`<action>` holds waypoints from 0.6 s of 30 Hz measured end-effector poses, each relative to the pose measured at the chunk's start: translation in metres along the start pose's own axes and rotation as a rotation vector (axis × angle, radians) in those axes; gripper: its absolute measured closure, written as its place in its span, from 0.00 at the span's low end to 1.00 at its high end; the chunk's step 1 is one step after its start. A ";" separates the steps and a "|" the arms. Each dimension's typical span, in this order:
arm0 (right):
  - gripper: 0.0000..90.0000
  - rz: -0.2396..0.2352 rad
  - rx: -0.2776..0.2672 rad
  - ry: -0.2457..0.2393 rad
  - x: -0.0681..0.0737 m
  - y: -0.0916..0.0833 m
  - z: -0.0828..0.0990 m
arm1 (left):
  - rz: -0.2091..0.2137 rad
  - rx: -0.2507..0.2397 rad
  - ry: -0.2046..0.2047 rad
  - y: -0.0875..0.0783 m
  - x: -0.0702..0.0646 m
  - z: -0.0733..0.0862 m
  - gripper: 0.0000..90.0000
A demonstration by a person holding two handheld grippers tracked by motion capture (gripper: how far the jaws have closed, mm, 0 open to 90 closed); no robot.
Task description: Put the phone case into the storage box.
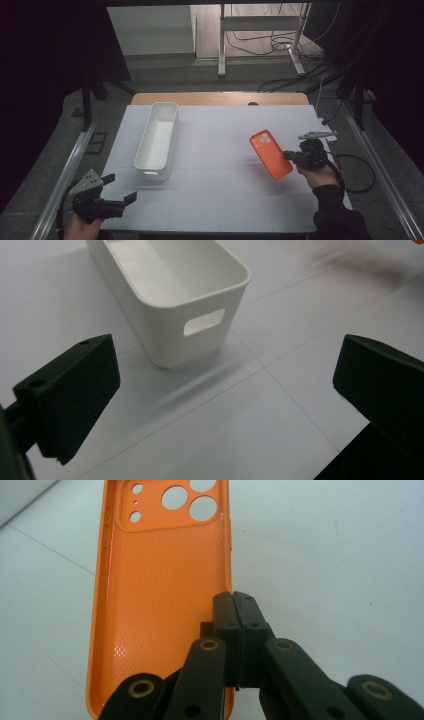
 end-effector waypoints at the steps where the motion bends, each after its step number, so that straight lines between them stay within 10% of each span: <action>1: 0.99 -0.002 -0.002 -0.003 0.001 -0.001 0.000 | 0.002 -0.002 -0.004 0.001 0.000 -0.001 0.00; 18: 0.99 -0.034 -0.059 -0.021 0.016 -0.007 -0.007 | 0.093 -0.037 -0.009 0.022 -0.010 -0.022 0.00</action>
Point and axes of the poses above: each handheld gripper's, and its own axes: y roughly forward along the jaws, z roughly out of its underside, x roughly to its left, the point moved 2 cm from there along y, roughly forward along the jaws, and after that the axes turned 5 degrees about y, right-handed, at the moved point
